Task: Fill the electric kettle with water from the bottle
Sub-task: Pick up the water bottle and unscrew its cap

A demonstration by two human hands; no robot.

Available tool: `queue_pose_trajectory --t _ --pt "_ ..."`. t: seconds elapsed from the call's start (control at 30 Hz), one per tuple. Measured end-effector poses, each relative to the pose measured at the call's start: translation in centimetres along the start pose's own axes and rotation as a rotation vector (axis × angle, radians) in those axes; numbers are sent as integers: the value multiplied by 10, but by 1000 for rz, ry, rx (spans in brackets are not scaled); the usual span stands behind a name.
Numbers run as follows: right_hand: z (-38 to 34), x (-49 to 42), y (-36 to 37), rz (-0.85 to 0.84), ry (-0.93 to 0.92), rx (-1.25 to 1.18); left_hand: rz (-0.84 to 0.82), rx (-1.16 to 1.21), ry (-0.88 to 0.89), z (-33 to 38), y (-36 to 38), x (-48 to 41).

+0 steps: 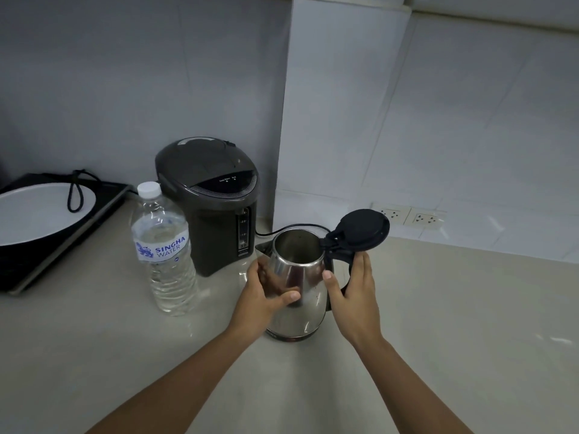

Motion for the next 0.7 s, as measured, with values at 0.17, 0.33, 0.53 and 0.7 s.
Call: queue_pose_trajectory --t 0.17,0.33,0.53,0.7 --pt "11 1 7 -17 -9 9 -7 0 -26 -12 3 4" --pt "21 -1 12 -67 -23 -5 -19 -8 -15 -14 6 1" --pt "26 -1 15 -112 -29 72 -26 -118 17 -13 5 1" --pt "32 1 14 -174 -6 142 -65 -168 -23 -15 10 7"
Point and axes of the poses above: each hand's wrist, its own x-axis away from the middle knuckle, its own y-axis out of the palm, z = x × y, the point moved 9 cm from there along -x, towards the middle knuckle, and after that the axes turned 13 degrees about y, right-handed, at the moved point
